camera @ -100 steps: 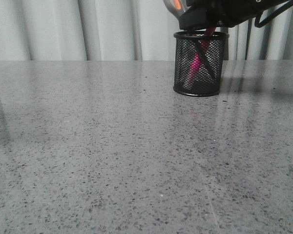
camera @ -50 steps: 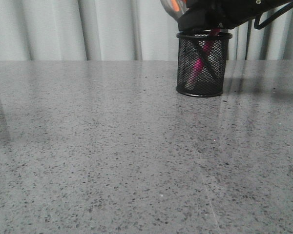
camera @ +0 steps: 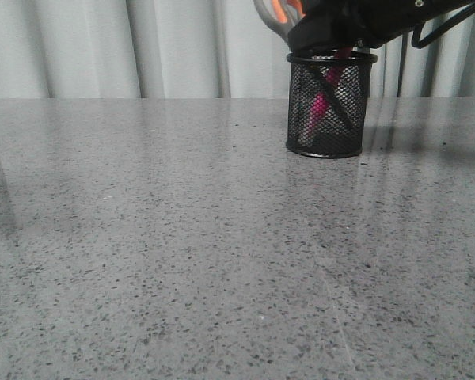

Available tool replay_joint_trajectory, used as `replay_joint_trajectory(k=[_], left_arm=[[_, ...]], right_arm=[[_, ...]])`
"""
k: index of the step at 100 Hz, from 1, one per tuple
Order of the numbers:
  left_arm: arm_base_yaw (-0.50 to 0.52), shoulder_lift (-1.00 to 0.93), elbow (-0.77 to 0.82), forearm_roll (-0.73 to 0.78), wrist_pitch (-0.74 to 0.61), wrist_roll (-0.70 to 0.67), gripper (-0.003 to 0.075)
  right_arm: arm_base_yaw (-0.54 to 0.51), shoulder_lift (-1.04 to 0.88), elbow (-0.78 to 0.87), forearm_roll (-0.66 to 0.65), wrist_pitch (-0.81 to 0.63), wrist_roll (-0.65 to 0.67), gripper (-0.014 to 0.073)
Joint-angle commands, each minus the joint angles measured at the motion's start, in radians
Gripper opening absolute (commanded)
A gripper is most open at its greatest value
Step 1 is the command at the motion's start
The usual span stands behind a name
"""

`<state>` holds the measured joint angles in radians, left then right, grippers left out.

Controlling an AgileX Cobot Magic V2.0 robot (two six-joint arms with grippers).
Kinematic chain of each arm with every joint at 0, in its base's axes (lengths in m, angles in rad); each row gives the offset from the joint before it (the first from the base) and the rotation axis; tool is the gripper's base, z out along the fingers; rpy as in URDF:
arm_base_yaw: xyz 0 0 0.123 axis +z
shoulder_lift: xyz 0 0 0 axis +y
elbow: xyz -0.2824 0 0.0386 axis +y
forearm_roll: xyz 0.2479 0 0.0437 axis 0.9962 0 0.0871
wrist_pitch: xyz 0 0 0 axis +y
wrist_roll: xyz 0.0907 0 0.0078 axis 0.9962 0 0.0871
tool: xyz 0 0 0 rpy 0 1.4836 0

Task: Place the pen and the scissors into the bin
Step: 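Lower the scissors blade-first into the cup beside the marker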

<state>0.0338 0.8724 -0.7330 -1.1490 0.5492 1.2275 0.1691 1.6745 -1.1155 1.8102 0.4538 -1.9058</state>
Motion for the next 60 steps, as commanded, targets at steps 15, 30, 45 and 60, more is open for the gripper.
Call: replay_joint_trajectory(k=[15, 30, 45, 60], left_arm=[[-0.001, -0.012, -0.030, -0.047, -0.024, 0.000, -0.0019], [-0.001, -0.012, -0.030, -0.047, -0.024, 0.000, -0.0019], [-0.001, -0.012, -0.030, -0.045, -0.024, 0.000, -0.0019], [-0.001, -0.012, -0.030, -0.045, -0.024, 0.000, -0.0019]], right_arm=[[-0.004, -0.043, -0.023, 0.041, 0.059, -0.010, 0.0229], [-0.004, -0.045, -0.023, 0.041, 0.075, -0.010, 0.0228], [-0.006, -0.047, -0.023, 0.041, 0.075, -0.010, 0.0228], [-0.006, -0.054, -0.023, 0.041, 0.064, -0.010, 0.0228]])
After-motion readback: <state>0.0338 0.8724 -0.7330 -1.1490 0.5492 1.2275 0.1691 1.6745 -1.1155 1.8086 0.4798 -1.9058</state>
